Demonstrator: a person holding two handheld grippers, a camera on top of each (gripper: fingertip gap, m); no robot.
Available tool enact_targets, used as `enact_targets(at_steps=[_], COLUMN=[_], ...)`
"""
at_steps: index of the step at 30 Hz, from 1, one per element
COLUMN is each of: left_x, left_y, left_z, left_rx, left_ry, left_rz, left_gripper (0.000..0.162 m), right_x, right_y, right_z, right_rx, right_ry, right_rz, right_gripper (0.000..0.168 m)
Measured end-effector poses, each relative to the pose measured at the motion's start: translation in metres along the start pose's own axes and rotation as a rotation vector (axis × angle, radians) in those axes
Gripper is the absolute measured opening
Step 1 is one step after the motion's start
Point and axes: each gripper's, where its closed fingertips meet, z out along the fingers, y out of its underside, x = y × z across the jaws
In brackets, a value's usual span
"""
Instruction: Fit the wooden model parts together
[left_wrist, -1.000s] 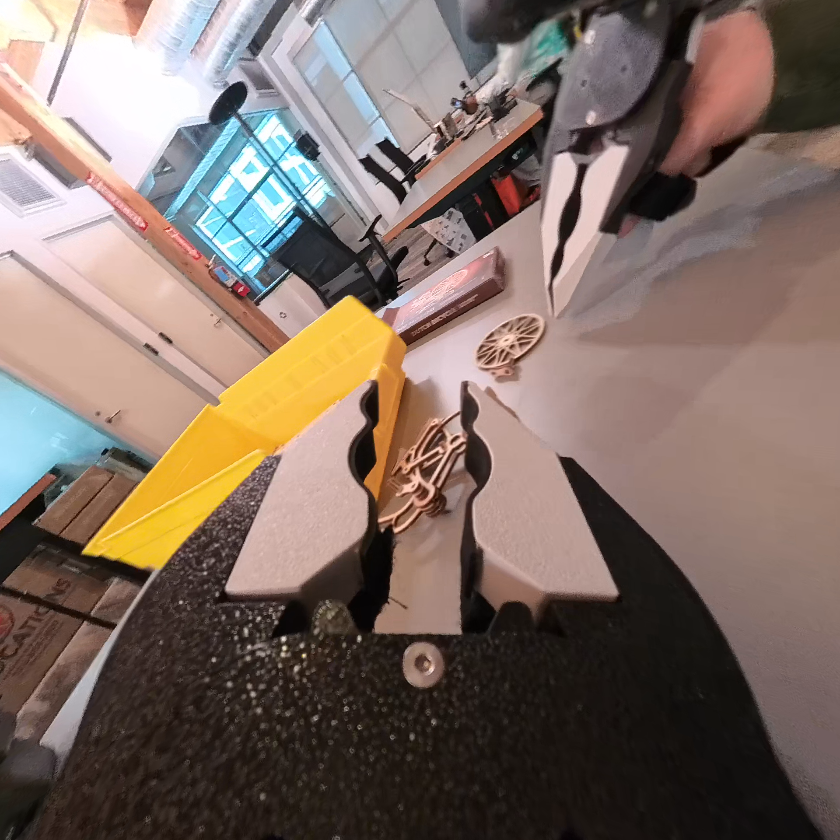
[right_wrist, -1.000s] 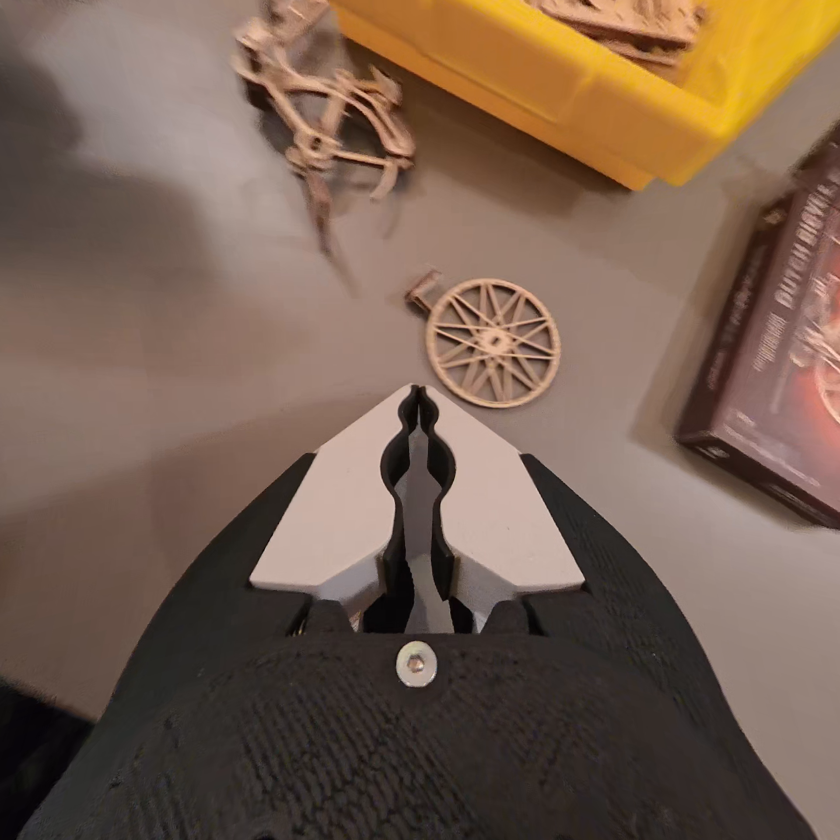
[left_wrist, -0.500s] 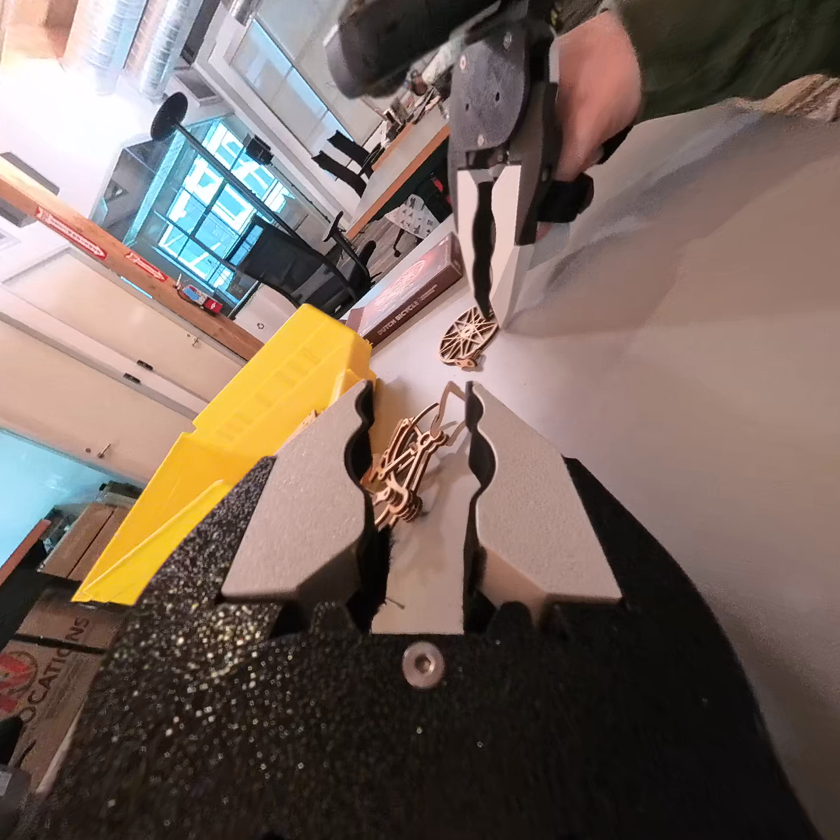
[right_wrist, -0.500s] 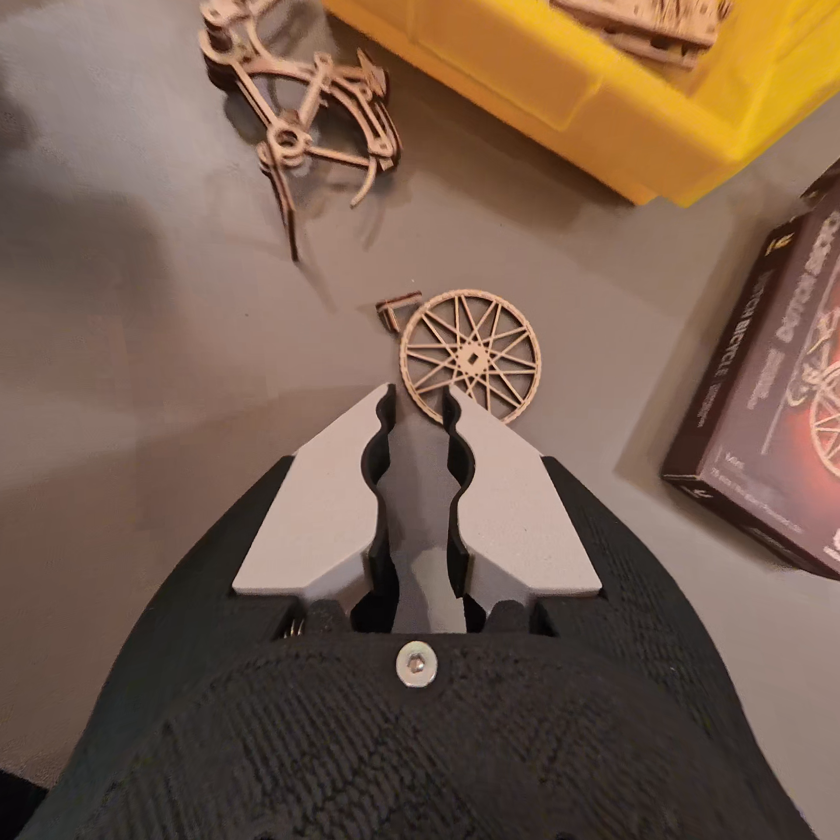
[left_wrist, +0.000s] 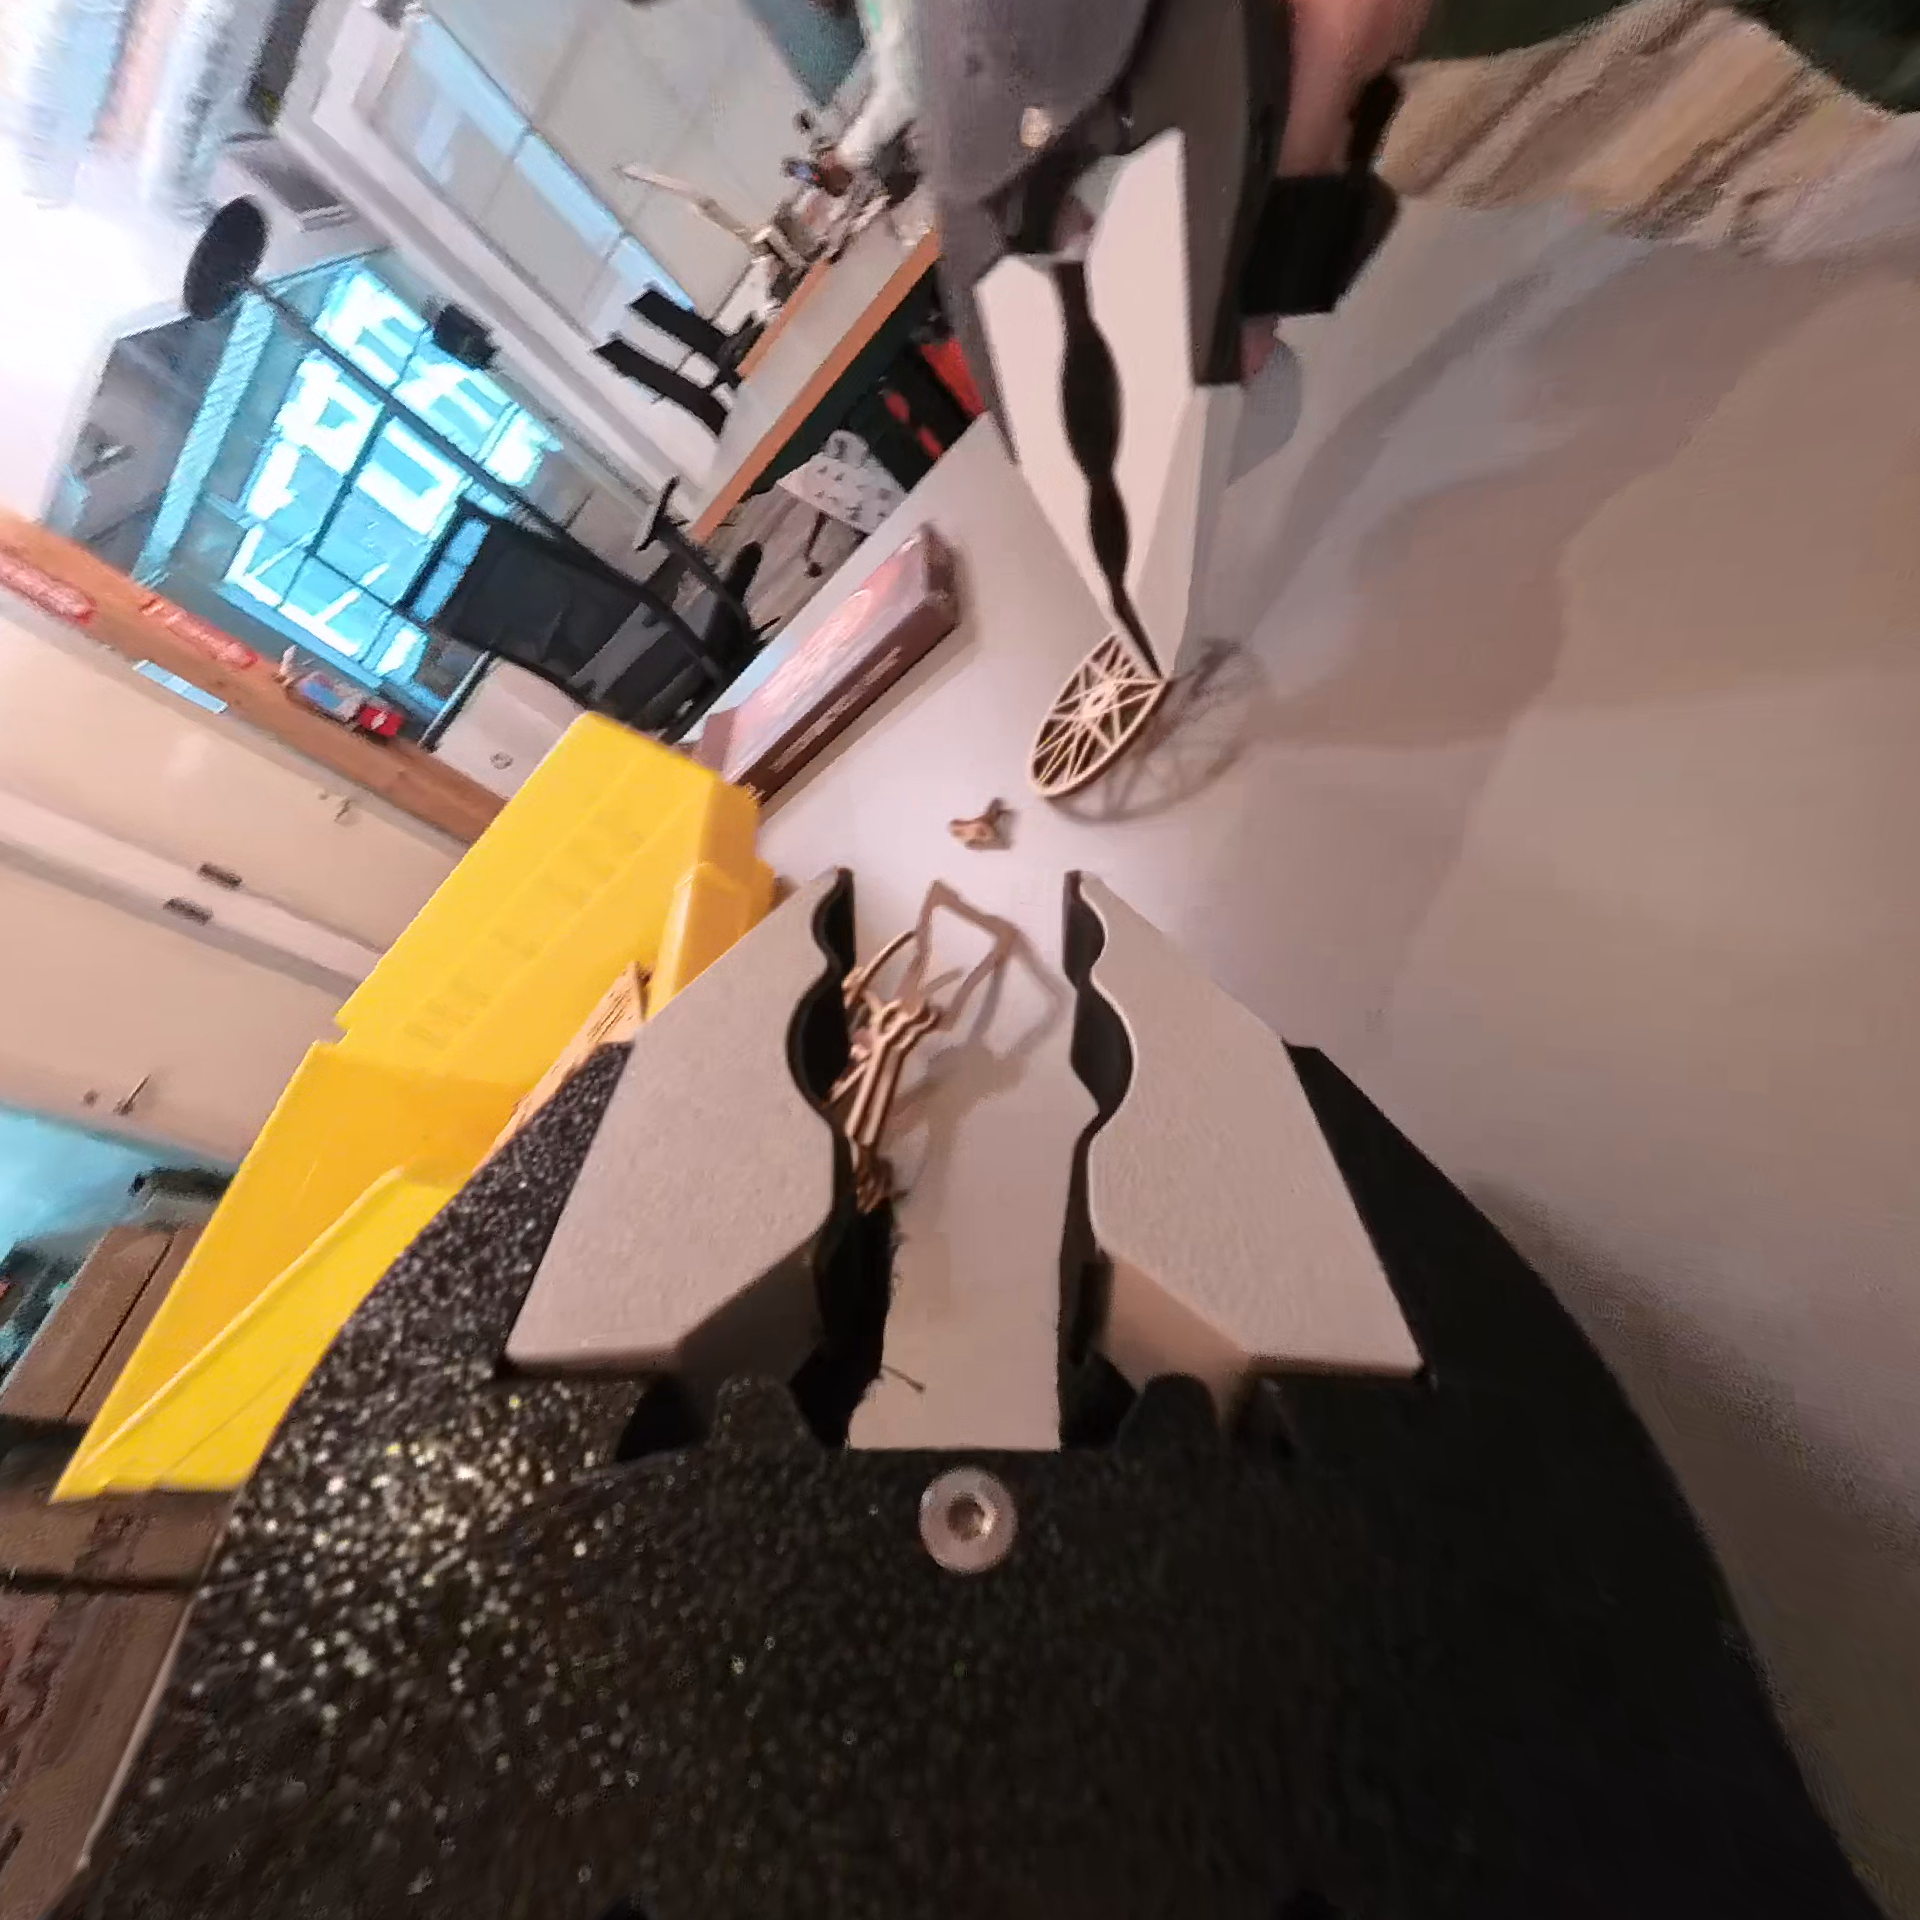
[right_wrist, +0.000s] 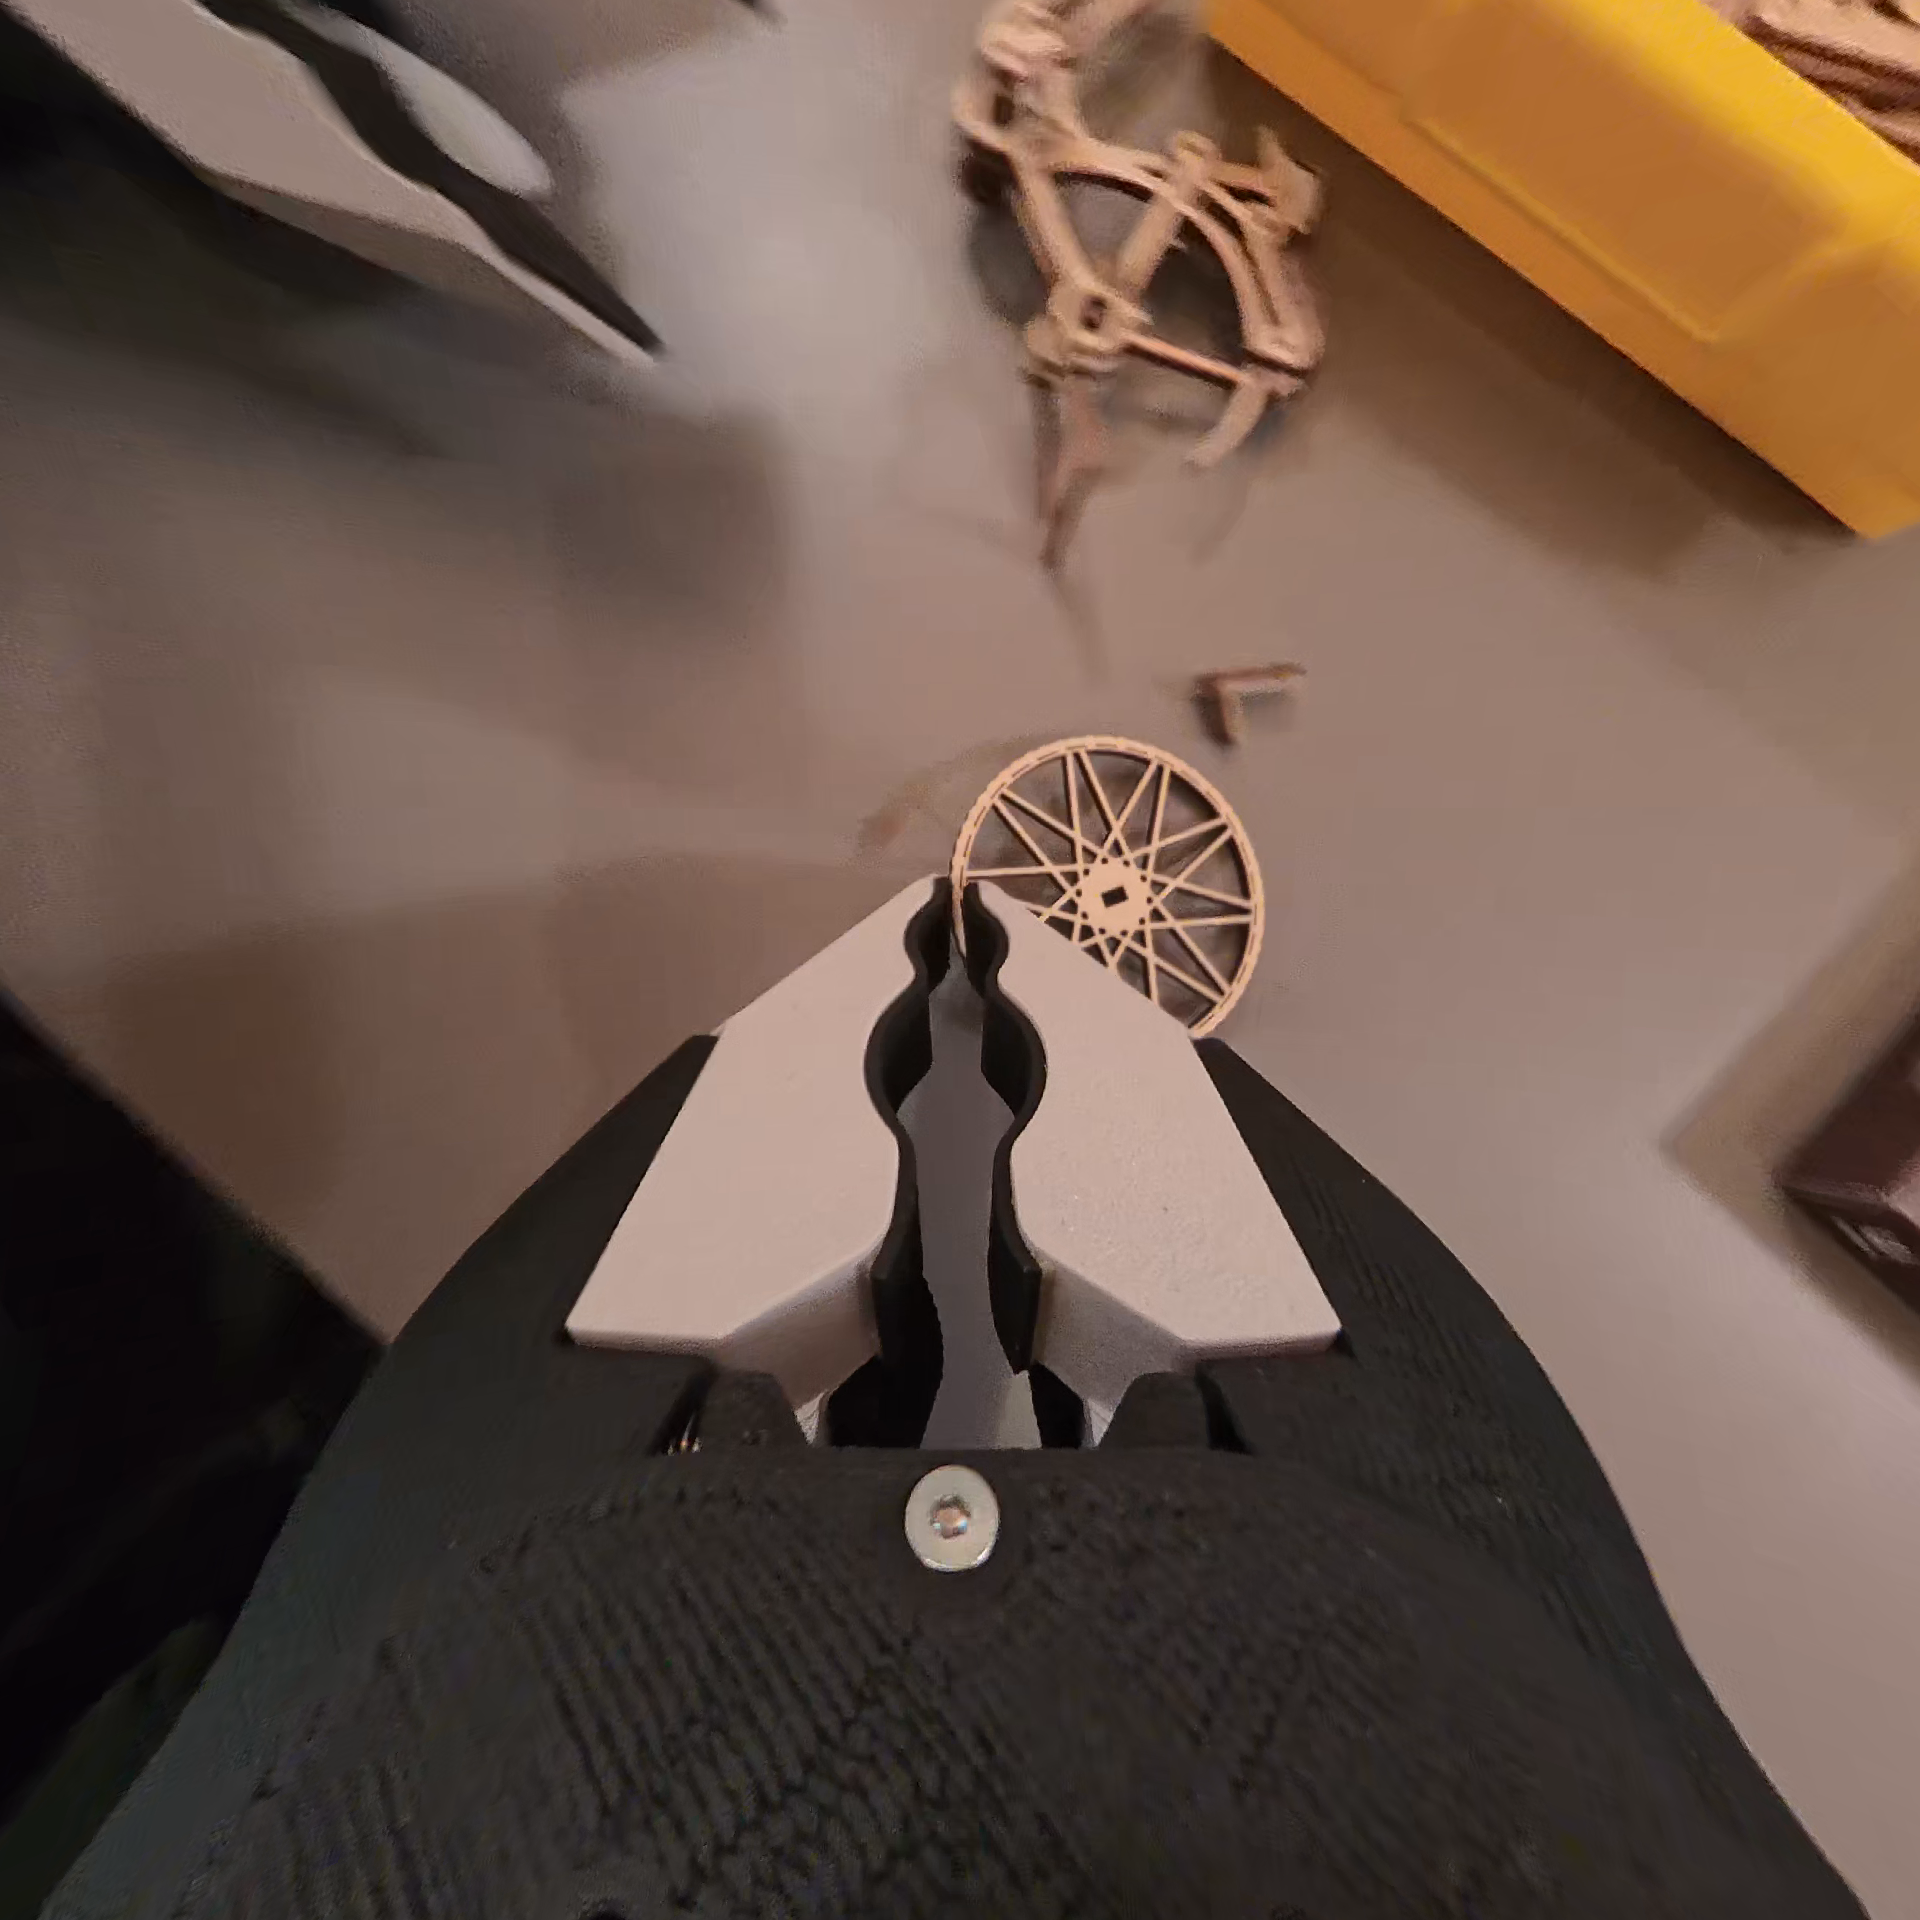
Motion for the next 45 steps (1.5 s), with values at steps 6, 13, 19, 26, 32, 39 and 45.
enact_targets(at_steps=[6,13,19,26,32,39,45], left_x=[0.051,0.039,0.014,0.003,0.002,-0.001,0.001], left_y=[-0.007,-0.006,0.02,0.048,0.052,0.052,0.049], left_z=[0.014,0.012,0.006,0.004,0.005,0.005,0.005], left_rx=[-0.042,-0.073,-0.238,-0.398,-0.421,-0.422,-0.41], left_ry=[0.182,0.051,-0.062,-0.078,-0.087,-0.105,-0.1], left_rz=[0.176,0.381,0.534,0.575,0.601,0.599,0.595], left_gripper=[0.051,0.002,0.0,0.0,0.0,0.0,0.0], right_x=[-0.05,-0.067,-0.022,0.038,0.046,0.041,0.038], right_y=[-0.027,-0.044,-0.065,-0.081,-0.075,-0.065,-0.068], right_z=[-0.004,-0.004,-0.011,-0.015,0.004,0.041,0.052], right_rx=[0.111,0.21,0.402,0.62,0.54,0.355,0.307], right_ry=[-0.159,-0.204,-0.005,0.204,0.123,-0.073,-0.067], right_rz=[-0.173,-0.267,-0.244,-0.155,-0.088,0.051,0.017], right_gripper=[0.0,0.0,0.016,0.02,0.021,0.035,0.017])
